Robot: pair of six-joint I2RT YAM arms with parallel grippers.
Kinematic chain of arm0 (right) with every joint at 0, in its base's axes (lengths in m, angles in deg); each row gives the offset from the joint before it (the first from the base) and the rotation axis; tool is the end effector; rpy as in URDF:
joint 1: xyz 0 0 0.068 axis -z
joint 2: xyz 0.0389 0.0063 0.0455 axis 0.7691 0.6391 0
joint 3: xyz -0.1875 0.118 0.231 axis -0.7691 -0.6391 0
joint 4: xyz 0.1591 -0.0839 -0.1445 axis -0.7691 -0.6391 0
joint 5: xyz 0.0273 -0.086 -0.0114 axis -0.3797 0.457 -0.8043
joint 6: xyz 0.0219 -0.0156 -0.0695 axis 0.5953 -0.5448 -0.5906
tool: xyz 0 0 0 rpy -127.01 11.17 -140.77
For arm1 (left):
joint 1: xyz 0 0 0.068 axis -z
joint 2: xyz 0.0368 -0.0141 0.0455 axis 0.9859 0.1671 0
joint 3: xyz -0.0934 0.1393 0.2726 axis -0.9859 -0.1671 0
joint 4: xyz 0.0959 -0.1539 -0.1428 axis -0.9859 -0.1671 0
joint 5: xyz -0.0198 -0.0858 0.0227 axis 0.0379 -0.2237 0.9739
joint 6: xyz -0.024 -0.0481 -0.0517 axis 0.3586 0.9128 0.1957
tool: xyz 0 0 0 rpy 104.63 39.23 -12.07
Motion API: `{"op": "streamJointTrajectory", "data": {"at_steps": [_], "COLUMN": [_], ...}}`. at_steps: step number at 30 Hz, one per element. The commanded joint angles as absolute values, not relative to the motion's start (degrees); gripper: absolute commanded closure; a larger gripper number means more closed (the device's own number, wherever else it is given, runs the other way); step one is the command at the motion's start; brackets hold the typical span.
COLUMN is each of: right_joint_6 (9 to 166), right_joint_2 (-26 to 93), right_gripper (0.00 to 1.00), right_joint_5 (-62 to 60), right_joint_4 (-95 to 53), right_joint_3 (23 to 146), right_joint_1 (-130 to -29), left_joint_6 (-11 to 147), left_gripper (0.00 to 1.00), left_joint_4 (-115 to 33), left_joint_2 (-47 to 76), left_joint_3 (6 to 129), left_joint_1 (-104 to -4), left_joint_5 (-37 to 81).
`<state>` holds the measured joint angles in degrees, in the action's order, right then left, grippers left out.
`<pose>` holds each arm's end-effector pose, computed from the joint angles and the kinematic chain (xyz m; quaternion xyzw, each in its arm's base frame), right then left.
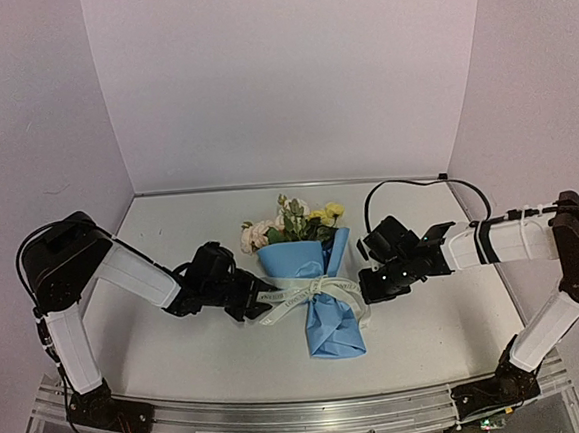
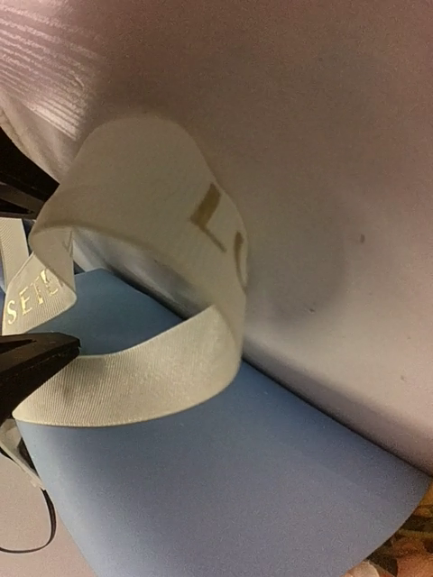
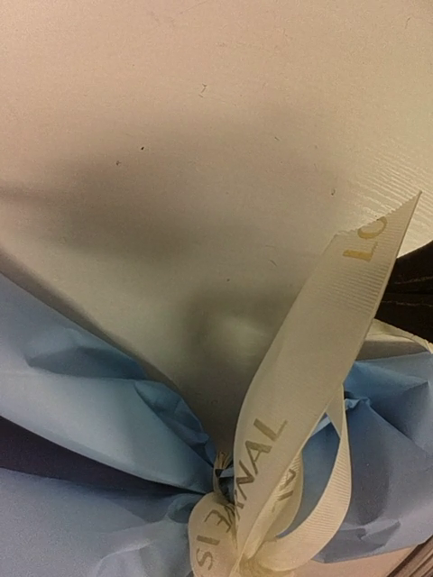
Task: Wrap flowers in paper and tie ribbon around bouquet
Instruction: Tie the half-tied ribbon around the folded bouquet.
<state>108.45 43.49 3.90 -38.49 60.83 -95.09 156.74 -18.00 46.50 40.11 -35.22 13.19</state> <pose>0.2118 0.2141 0.2224 -0.1486 0.9485 0.1811 0.2130 0.2475 -0.2750 0.1701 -0.3509 0.8171 -0.4574 0.0021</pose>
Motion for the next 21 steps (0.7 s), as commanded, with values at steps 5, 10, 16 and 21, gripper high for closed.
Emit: {"op": "streamJointTrajectory", "data": {"at_steps": [5, 10, 16, 21], "right_joint_6": [108.4, 108.9, 112.3, 113.4], "right_joint_2": [41.6, 40.7, 38.3, 38.5], "right_gripper": [1.0, 1.0, 1.0, 1.0], "right_joint_5": [5.5, 6.3, 13.1, 13.8], "right_joint_4": [-39.3, -40.9, -44.1, -44.3], "right_joint_3": [61.8, 62.6, 62.4, 62.0], "right_joint_1": [-95.2, -95.2, -95.2, -95.2], "left_joint_6": [158.2, 153.3, 140.9, 132.9], "left_gripper": [0.81, 1.0, 1.0, 1.0], "left_joint_4": [-13.6, -16.6, -29.0, -34.4], "left_joint_2": [47.9, 46.5, 41.8, 38.8], "left_joint_3": [40.6, 41.6, 43.5, 43.0], "left_joint_1": [-34.7, -35.3, -37.0, -38.4], "left_joint_5": [15.4, 16.2, 19.0, 20.5]}}
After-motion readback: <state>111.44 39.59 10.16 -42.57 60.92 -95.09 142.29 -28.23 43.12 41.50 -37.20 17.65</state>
